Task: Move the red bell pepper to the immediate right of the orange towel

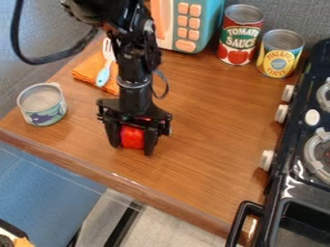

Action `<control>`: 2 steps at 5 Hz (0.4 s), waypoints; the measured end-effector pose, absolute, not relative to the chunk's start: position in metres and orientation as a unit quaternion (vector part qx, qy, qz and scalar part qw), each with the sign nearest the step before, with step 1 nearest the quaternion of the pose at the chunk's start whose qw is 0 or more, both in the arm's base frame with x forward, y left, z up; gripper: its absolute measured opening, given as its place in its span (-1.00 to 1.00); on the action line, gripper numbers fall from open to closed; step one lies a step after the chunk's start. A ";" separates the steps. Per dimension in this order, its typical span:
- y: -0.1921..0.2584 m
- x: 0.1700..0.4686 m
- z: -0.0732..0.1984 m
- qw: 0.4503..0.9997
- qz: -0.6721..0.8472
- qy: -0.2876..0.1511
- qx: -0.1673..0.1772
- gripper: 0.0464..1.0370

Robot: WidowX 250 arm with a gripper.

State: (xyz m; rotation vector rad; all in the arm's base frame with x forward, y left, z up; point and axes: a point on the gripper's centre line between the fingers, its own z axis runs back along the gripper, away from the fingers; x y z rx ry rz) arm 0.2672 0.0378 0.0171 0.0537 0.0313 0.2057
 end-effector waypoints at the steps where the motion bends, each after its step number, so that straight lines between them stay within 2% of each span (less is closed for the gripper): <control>1: 0.032 0.266 0.018 0.996 0.075 0.022 0.031 0.48; 2: 0.029 0.280 0.052 0.999 0.024 -0.015 0.045 0.48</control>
